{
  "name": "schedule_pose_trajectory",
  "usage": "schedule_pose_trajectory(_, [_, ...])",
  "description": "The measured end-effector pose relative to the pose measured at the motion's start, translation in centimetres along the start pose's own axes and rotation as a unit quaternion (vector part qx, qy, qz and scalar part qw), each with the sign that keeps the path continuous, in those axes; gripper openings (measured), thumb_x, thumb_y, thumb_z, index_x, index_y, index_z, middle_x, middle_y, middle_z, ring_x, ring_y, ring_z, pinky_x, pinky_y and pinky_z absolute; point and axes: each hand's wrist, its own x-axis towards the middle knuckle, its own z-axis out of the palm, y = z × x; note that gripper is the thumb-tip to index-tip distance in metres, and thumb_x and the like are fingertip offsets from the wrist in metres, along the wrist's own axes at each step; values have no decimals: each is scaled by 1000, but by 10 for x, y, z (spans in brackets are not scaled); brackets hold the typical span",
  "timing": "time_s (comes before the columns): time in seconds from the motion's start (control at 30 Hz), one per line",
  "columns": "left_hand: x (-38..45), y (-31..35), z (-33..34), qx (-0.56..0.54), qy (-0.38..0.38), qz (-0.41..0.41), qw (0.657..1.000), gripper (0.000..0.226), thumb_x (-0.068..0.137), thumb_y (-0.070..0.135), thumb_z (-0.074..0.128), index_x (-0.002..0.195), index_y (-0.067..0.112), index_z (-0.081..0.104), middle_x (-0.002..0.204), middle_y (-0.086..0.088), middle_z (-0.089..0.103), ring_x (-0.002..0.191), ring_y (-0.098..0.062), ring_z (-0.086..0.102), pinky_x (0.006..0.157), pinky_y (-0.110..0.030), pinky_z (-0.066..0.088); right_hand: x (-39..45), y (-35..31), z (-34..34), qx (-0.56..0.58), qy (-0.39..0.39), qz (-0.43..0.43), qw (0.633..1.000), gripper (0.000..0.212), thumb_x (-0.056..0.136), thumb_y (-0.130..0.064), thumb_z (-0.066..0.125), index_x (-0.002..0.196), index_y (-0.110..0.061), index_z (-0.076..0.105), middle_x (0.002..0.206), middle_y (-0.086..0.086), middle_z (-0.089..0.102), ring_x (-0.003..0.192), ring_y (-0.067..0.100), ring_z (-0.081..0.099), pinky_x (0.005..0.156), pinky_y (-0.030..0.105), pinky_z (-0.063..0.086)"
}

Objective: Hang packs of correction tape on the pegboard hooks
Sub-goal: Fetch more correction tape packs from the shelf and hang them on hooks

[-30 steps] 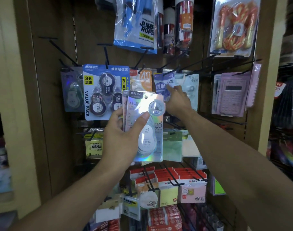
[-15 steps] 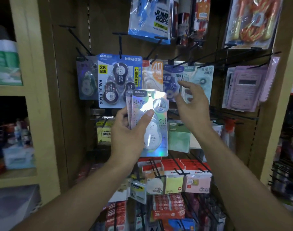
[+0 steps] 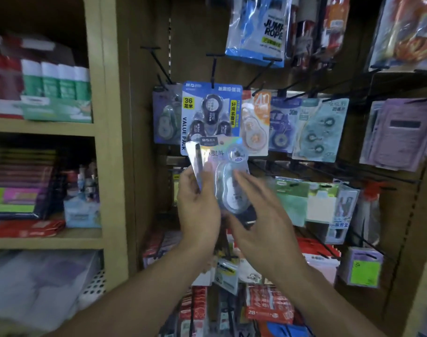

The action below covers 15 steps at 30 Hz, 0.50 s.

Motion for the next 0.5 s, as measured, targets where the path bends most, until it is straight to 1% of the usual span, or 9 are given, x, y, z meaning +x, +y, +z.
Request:
schedule_pose_trajectory(0.07, [5,8,-15,0,2,10,1000,9,97,24,54,100,19,61,94,-5,74,83,-17,70,78,-39,56,10,-6,8,26,-7,-13,1000,69,90,-27,74,151,-32,44,154,-12,44,144,7,37,117,35,37])
schedule_pose_trajectory(0.13, [11,17,-31,16,10,28,999,14,98,20,52,109,16,61,103,-10,74,90,-21,70,83,-41,55,20,-15,20,38,-23,-33,998,65,91,-24,74,150,-32,47,154,-11,44,145,9,36,118,34,35])
schedule_pose_trajectory(0.2, [19,27,-48,25,31,40,998,11,97,21,54,105,22,62,104,-7,74,89,-19,70,80,-40,56,30,-25,35,34,-1,-64,997,61,90,-20,73,147,-28,52,153,-6,47,143,15,40,119,27,31])
schedule_pose_trajectory(0.27, [25,35,-65,34,53,53,997,10,96,20,57,100,27,63,97,0,75,80,-10,71,71,-31,57,44,-36,50,17,39,-94,995,57,89,-19,70,145,-21,56,150,1,50,137,23,44,118,17,25])
schedule_pose_trajectory(0.3, [27,38,-74,41,66,62,995,13,96,18,57,97,29,63,94,3,75,77,-6,70,68,-26,56,53,-40,58,8,54,-103,993,56,89,-18,69,144,-18,56,150,4,50,135,26,44,117,17,25])
schedule_pose_trajectory(0.37, [30,43,-91,55,95,71,991,19,96,13,55,95,30,62,89,7,73,73,-1,69,64,-18,55,73,-47,73,-5,71,-110,991,56,90,-17,67,145,-16,56,151,7,49,135,31,42,118,30,30])
schedule_pose_trajectory(0.43, [32,48,-106,56,119,73,989,13,97,10,54,100,22,60,86,6,70,64,5,67,56,-12,52,96,-52,86,-13,75,-111,991,55,92,-16,65,146,-15,54,153,10,46,135,35,40,117,44,34])
schedule_pose_trajectory(0.5, [31,54,-118,63,136,74,986,13,97,13,55,109,16,58,86,6,69,63,5,67,51,-10,51,119,-55,97,-34,90,-117,988,54,93,-16,63,146,-14,54,153,13,46,133,39,41,115,50,37])
